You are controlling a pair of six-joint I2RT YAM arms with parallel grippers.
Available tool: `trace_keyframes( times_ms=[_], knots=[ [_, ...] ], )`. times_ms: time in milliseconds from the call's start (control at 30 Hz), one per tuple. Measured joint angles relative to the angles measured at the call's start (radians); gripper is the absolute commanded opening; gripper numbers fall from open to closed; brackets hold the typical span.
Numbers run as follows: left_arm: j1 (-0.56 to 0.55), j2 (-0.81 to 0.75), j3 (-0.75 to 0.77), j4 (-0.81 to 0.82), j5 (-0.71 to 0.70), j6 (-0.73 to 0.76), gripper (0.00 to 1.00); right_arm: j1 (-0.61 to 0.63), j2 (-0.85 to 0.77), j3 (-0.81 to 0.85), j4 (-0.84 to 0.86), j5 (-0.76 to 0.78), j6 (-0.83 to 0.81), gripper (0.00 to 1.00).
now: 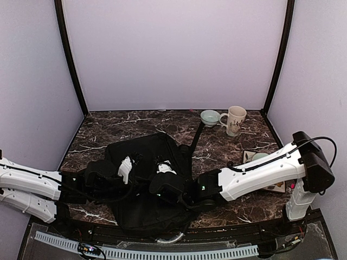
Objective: Pack the student bag
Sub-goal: Place the pen in the second largest pocket of the bag.
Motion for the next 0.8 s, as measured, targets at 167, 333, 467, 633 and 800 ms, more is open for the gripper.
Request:
trace_keyframes(
  times_ms=[167,333,467,633,800],
  knots=[
    [0.0,-0.007,-0.004,0.0,-0.002,0.0,0.0,0.006,-0.01,-0.003,0.014,-0.022,-0.007,0.47],
    [0.0,-0.008,-0.005,0.0,-0.002,0.0,0.0,0.043,-0.056,-0.005,0.013,-0.023,-0.013,0.48],
    [0.0,-0.008,-0.005,0.0,-0.002,0.0,0.0,0.093,-0.062,0.026,-0.029,0.01,0.002,0.36],
    [0.0,-0.009,-0.005,0.0,-0.002,0.0,0.0,0.134,-0.061,0.04,-0.089,0.053,0.055,0.15],
    [0.0,-0.018,-0.011,-0.001,-0.002,0.0,0.0,0.134,-0.056,0.04,-0.126,0.081,0.093,0.09]
  ],
)
